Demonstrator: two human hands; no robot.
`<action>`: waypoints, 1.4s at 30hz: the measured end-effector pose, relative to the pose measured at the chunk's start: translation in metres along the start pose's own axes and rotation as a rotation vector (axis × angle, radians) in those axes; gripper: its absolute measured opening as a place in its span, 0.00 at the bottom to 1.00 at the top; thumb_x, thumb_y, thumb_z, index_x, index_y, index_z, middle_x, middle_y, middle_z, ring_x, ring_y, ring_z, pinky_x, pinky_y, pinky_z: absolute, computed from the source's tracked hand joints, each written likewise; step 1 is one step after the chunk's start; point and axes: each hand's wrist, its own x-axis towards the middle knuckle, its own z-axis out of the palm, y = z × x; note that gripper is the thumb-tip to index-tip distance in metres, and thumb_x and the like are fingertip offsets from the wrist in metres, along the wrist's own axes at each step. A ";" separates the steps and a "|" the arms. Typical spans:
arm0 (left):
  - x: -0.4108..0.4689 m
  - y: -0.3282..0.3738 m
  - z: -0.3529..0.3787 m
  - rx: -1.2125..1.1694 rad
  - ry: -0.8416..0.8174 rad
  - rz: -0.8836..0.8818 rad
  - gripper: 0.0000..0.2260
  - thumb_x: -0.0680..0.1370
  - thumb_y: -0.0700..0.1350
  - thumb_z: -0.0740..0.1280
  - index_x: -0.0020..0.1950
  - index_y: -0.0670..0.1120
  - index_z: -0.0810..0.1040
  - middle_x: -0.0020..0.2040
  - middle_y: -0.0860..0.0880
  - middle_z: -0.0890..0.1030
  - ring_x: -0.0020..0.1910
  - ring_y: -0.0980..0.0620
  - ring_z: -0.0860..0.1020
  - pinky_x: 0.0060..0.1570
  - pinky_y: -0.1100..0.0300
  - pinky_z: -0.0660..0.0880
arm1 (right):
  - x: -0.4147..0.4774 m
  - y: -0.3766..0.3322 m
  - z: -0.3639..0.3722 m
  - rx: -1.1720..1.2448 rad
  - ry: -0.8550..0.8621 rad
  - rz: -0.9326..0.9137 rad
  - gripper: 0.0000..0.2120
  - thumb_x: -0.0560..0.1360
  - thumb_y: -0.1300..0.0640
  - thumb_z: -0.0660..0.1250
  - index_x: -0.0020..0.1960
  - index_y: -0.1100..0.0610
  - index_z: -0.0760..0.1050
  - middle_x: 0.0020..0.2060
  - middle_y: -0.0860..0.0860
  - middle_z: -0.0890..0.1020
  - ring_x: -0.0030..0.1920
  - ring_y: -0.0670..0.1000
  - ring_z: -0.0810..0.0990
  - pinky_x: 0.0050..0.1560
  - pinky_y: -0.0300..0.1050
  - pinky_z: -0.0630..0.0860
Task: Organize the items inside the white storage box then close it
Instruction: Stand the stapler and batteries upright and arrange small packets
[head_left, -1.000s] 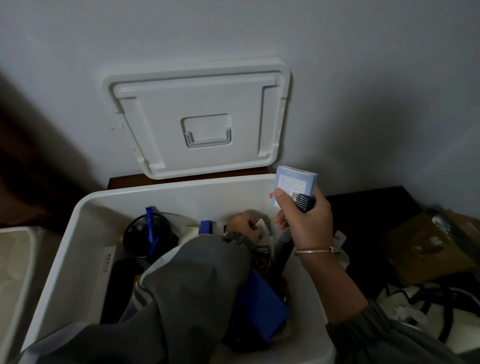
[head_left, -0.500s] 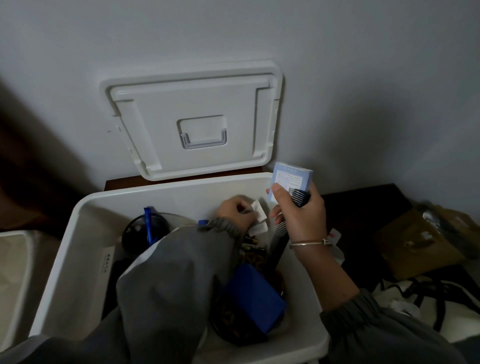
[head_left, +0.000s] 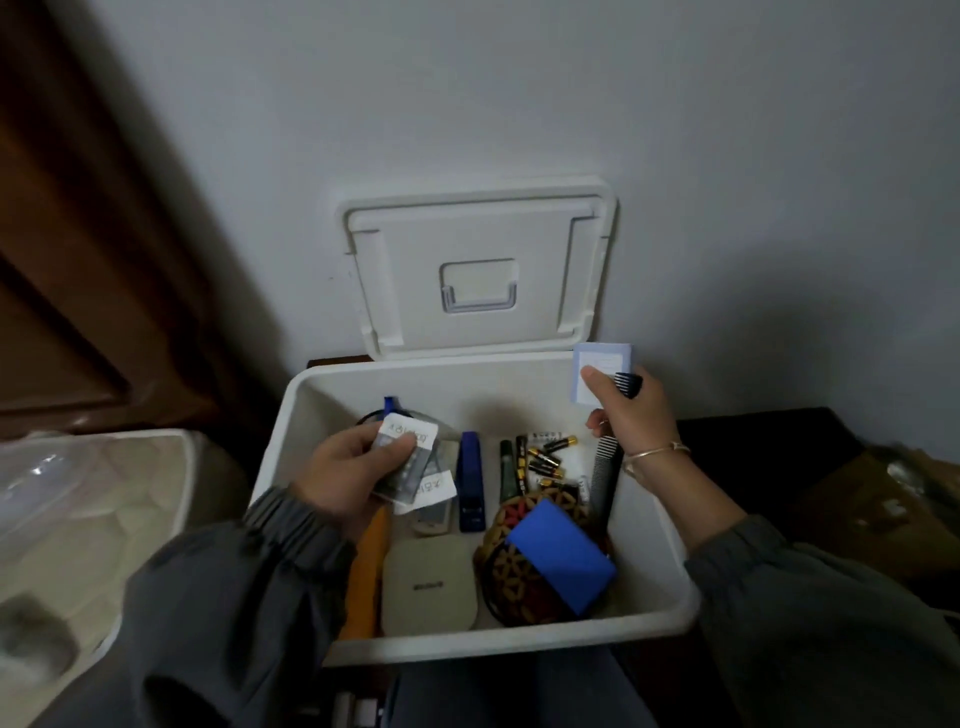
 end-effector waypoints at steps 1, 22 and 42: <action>-0.010 -0.002 -0.007 -0.021 0.001 -0.020 0.07 0.78 0.34 0.60 0.48 0.35 0.77 0.36 0.41 0.82 0.30 0.50 0.82 0.31 0.59 0.80 | -0.002 -0.001 0.002 -0.013 -0.037 0.032 0.05 0.74 0.56 0.68 0.45 0.56 0.74 0.27 0.51 0.78 0.19 0.45 0.73 0.21 0.36 0.70; -0.039 -0.049 -0.085 0.227 0.240 0.073 0.06 0.77 0.36 0.64 0.45 0.46 0.76 0.44 0.42 0.80 0.43 0.45 0.79 0.45 0.52 0.76 | -0.040 0.023 0.101 -0.976 -0.769 0.180 0.09 0.72 0.54 0.70 0.41 0.56 0.72 0.47 0.60 0.82 0.47 0.60 0.83 0.46 0.53 0.80; -0.037 -0.056 -0.080 0.330 0.225 0.108 0.05 0.77 0.38 0.65 0.47 0.47 0.78 0.46 0.44 0.82 0.49 0.43 0.80 0.53 0.47 0.77 | -0.009 0.068 0.124 -0.259 -0.385 0.485 0.20 0.78 0.52 0.62 0.65 0.64 0.70 0.50 0.57 0.77 0.49 0.55 0.74 0.52 0.48 0.71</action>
